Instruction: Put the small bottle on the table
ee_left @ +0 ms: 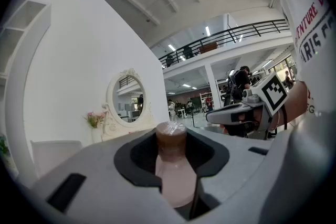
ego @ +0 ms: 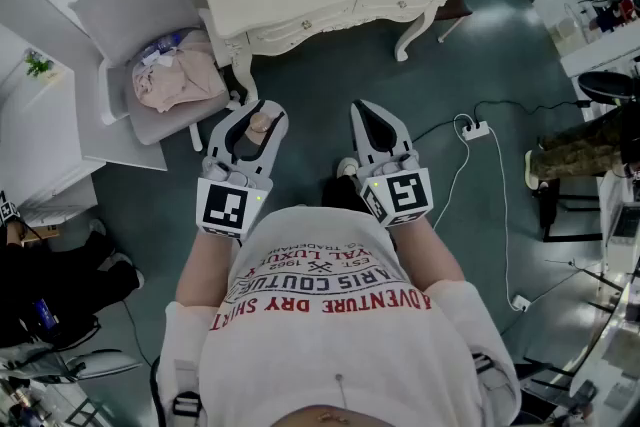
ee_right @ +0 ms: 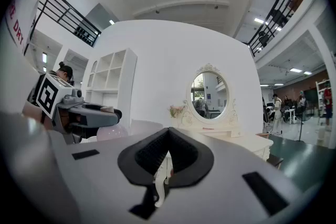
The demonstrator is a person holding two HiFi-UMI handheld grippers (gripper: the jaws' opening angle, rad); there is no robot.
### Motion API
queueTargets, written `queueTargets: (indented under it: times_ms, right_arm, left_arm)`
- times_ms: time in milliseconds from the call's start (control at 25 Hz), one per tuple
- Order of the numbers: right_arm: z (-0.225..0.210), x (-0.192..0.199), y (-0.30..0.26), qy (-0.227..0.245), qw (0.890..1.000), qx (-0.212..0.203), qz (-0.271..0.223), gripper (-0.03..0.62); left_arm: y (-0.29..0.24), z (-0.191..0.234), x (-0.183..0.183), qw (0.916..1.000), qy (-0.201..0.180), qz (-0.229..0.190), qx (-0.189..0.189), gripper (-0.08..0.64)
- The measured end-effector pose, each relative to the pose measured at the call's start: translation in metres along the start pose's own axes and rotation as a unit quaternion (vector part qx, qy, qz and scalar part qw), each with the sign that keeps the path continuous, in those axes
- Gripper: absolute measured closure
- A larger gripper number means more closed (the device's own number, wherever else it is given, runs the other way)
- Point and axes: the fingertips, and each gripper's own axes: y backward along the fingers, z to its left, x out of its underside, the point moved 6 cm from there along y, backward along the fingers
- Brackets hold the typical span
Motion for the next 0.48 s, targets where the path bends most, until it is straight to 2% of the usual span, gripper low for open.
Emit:
queueTargets:
  times_ms: [480]
  right_arm:
    - [0.003,0.003,-0.010,-0.003,1.000,-0.004,0.009,0.594]
  left_arm:
    - [0.002,0.009,0.002,0.9999,0.014,-0.001,-0.006,0.429]
